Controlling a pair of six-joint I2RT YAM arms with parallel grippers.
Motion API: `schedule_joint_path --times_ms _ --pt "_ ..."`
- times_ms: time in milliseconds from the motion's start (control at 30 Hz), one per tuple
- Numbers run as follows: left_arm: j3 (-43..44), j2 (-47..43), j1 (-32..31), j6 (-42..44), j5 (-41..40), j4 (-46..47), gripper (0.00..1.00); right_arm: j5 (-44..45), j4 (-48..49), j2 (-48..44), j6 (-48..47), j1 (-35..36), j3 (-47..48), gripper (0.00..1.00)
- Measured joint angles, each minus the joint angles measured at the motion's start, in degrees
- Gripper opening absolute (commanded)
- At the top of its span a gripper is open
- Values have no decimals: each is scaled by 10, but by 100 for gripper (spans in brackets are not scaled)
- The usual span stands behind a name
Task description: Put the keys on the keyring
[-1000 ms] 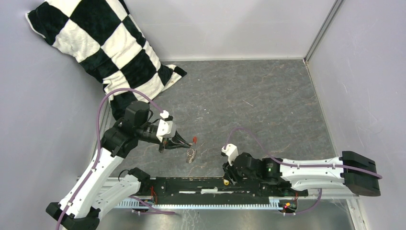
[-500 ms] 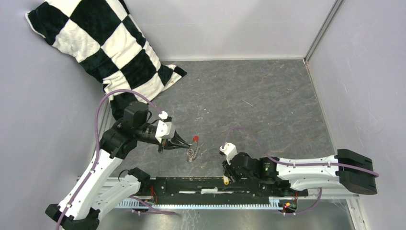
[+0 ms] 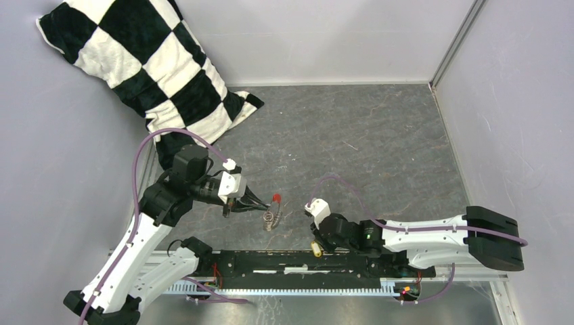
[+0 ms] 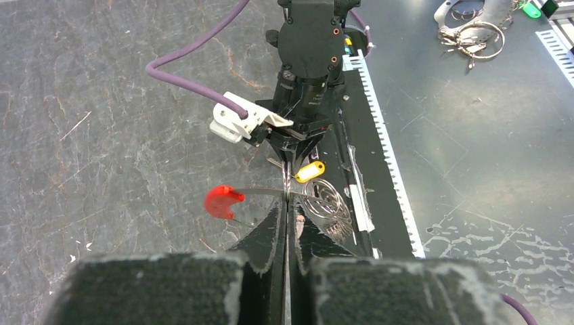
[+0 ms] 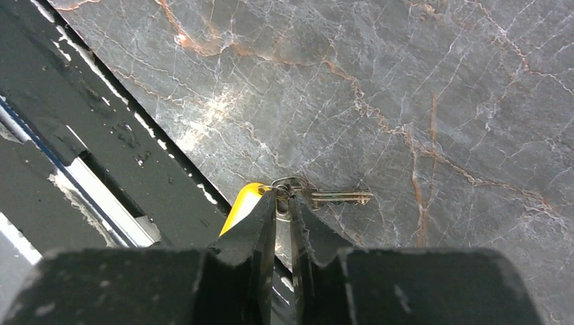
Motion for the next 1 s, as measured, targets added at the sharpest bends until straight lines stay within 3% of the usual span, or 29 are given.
schedule_joint_path --times_ms 133,367,667,800,1000 --pt "0 -2 0 0 0 0 2 8 -1 7 -5 0 4 1" --pt "-1 -5 0 0 0 0 2 16 -2 8 -25 0 6 0" --pt "-1 -6 0 0 -1 0 2 23 7 21 -148 -42 51 1" --pt "-1 -11 0 0 -4 0 2 17 15 17 -176 -64 57 36" --pt "-1 -16 0 0 -7 0 2 -1 14 -31 -134 -31 20 52"
